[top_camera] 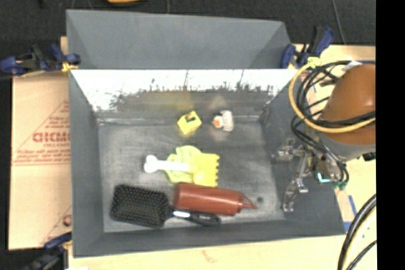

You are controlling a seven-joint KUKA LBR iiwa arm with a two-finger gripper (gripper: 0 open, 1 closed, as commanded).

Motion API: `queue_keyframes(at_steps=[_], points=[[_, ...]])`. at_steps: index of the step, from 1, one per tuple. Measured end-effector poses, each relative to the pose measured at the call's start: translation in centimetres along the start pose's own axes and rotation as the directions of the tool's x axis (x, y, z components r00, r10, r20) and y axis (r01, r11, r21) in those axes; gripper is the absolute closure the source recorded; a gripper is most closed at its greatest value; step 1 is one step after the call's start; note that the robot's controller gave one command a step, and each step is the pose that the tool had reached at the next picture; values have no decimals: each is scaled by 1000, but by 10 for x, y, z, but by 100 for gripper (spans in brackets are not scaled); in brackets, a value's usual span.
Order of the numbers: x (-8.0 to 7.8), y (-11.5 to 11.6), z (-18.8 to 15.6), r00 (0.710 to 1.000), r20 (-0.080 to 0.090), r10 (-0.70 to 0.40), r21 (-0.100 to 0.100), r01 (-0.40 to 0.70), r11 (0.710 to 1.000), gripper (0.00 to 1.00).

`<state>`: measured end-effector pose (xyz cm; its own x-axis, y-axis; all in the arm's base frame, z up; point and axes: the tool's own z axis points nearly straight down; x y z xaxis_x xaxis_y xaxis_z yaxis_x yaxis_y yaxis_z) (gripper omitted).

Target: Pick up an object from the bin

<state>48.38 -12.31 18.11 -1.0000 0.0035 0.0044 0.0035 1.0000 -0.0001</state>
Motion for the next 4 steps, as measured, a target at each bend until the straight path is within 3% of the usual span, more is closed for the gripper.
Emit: queue_keyframes(at_steps=[1, 2, 3, 4], points=[[-2, 0, -4, 1000, 8, -3, 2, 3, 1000, 0], [0, 23, 19, 982, 12, 188, 0, -188, 982, 0], [-2, 58, 39, 962, 5, 272, -1, -272, 962, 0], [-10, 91, 90, 972, 0, 236, 10, -236, 972, 100]])
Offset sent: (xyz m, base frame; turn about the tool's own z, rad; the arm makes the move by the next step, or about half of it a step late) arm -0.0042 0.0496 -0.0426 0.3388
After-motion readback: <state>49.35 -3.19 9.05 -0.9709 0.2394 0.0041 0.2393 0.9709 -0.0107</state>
